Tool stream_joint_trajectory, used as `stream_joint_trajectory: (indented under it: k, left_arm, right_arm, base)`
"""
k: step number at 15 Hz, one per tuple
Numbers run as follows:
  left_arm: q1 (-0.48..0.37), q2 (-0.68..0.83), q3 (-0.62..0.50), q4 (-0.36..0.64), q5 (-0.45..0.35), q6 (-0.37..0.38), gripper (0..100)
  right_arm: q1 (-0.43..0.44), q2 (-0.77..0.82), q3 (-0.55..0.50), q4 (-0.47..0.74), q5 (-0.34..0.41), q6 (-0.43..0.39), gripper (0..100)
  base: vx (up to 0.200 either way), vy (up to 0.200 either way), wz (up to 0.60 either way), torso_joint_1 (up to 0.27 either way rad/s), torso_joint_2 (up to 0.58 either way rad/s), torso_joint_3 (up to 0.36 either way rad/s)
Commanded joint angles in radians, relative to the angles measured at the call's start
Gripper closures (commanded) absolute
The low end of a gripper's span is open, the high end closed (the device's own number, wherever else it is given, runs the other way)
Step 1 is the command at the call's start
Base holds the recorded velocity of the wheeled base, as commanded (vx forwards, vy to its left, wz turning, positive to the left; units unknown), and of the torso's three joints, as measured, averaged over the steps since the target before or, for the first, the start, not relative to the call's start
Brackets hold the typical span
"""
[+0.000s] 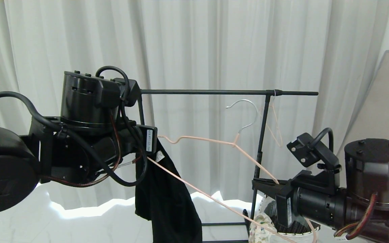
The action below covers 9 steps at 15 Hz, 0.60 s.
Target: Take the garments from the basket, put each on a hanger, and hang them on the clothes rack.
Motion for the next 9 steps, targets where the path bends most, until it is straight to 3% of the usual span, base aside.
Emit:
stream_joint_trajectory:
  k: [1, 9]
  left_arm:
    - [-0.009, -0.004, 0.000, 0.000, 0.000, -0.001, 100]
    - [-0.195, -0.015, -0.019, -0.002, -0.008, 0.000, 100]
  right_arm:
    - [0.012, 0.035, -0.010, -0.003, 0.001, 0.000, 100]
    - [0.090, 0.172, -0.092, -0.038, -0.017, 0.017, 100]
  base:
    - [0.000, 0.000, 0.00, 0.000, 0.00, 0.000]
    - [0.000, 0.000, 0.00, 0.000, 0.00, 0.000]
